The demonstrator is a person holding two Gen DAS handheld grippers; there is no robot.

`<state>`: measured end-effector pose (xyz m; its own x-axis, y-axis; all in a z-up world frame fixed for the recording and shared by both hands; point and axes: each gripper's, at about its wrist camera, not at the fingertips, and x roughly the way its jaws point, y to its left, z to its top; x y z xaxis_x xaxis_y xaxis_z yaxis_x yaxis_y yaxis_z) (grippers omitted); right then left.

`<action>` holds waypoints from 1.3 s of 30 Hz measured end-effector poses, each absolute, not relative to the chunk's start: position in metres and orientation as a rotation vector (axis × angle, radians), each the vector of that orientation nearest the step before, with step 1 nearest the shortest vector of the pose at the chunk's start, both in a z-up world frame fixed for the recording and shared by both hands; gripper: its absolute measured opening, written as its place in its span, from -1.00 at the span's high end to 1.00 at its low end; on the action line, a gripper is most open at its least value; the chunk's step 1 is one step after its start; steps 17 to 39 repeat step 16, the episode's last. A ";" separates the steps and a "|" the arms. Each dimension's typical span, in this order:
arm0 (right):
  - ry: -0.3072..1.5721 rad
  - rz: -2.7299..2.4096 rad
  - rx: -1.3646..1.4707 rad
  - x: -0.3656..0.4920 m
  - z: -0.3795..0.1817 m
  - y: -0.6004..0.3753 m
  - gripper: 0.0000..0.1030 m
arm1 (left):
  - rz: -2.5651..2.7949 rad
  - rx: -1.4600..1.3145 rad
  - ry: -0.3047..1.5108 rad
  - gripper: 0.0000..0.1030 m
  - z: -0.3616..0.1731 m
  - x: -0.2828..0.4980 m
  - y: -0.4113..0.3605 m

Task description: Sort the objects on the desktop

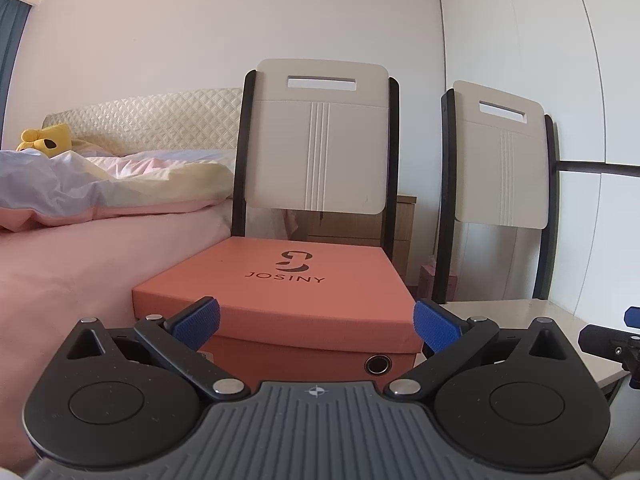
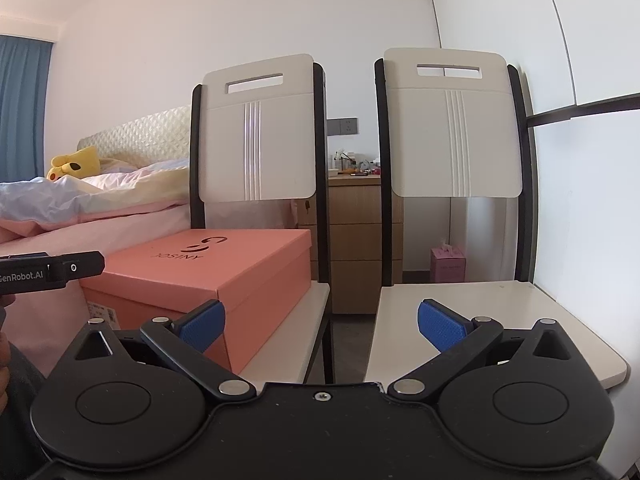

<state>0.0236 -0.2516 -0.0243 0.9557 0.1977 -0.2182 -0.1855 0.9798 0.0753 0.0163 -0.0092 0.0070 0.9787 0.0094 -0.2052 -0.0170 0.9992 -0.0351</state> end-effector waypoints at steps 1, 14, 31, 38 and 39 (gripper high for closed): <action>0.227 0.193 0.054 0.023 -0.024 -0.252 -0.99 | 0.013 -0.037 0.206 -1.00 0.007 0.016 -0.009; 0.223 0.169 0.057 0.016 -0.025 -0.260 -0.99 | 0.014 -0.029 0.205 -1.00 0.005 0.016 -0.011; 0.227 0.171 0.057 0.016 -0.026 -0.261 -0.99 | 0.015 -0.025 0.206 -1.00 0.004 0.016 -0.013; 0.227 0.171 0.057 0.016 -0.026 -0.261 -0.99 | 0.015 -0.025 0.206 -1.00 0.004 0.016 -0.013; 0.227 0.171 0.057 0.016 -0.026 -0.261 -0.99 | 0.015 -0.025 0.206 -1.00 0.004 0.016 -0.013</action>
